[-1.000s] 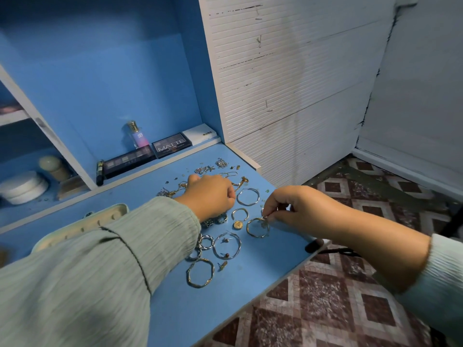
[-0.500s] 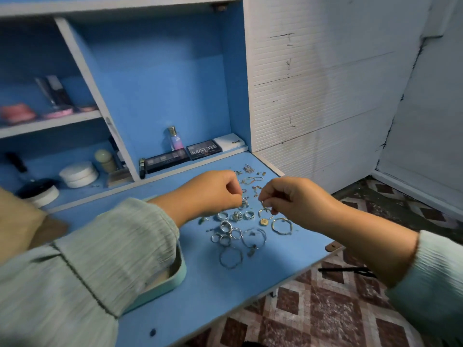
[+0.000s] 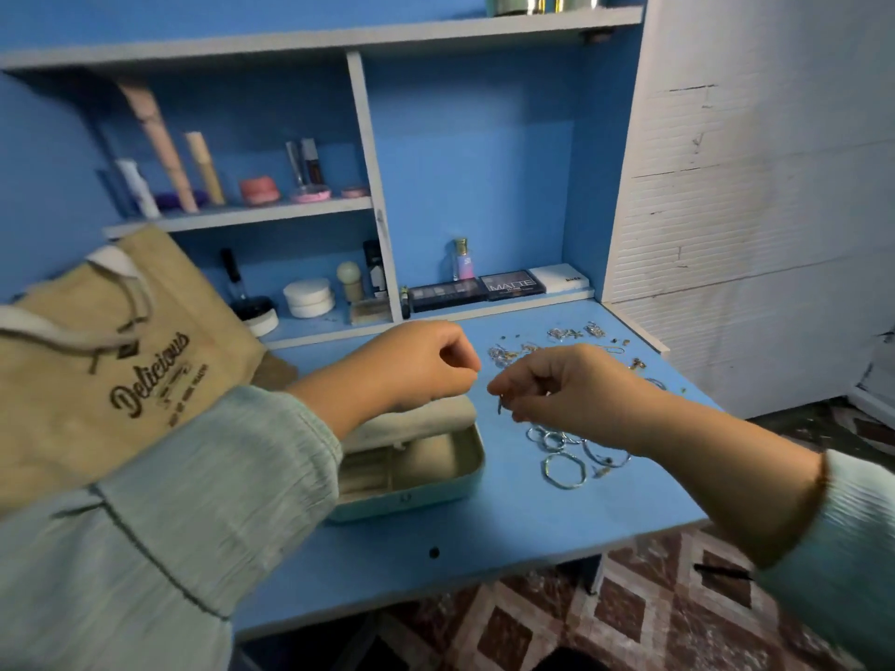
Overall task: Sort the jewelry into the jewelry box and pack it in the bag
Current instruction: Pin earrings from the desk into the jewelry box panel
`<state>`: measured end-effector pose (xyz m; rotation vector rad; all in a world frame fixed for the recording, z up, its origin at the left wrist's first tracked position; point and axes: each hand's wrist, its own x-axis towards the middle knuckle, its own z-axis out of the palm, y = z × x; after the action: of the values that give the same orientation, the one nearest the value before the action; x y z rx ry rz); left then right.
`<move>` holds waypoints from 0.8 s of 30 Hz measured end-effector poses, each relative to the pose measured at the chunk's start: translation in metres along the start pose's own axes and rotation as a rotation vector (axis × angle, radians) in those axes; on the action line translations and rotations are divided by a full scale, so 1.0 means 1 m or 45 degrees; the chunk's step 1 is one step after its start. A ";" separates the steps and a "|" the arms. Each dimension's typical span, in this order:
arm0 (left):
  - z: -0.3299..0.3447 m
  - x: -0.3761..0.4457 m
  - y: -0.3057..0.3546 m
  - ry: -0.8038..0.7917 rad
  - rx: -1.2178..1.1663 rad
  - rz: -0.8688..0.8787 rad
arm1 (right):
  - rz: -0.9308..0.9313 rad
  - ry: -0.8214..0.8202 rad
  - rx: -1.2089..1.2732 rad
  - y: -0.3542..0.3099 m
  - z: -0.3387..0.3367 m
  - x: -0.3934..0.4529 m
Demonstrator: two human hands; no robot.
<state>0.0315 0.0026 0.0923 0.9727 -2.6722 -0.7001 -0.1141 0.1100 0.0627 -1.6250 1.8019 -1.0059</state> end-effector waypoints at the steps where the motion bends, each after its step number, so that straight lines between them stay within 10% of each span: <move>1: -0.003 -0.005 -0.005 0.010 -0.028 -0.020 | -0.028 -0.014 -0.031 -0.003 0.004 0.002; 24: -0.011 -0.084 -0.116 0.371 -0.492 -0.468 | -0.162 0.030 -0.218 -0.033 0.095 0.020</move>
<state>0.1628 -0.0246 0.0405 1.3421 -2.0281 -1.0098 -0.0231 0.0726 0.0349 -1.8584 1.8636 -0.9509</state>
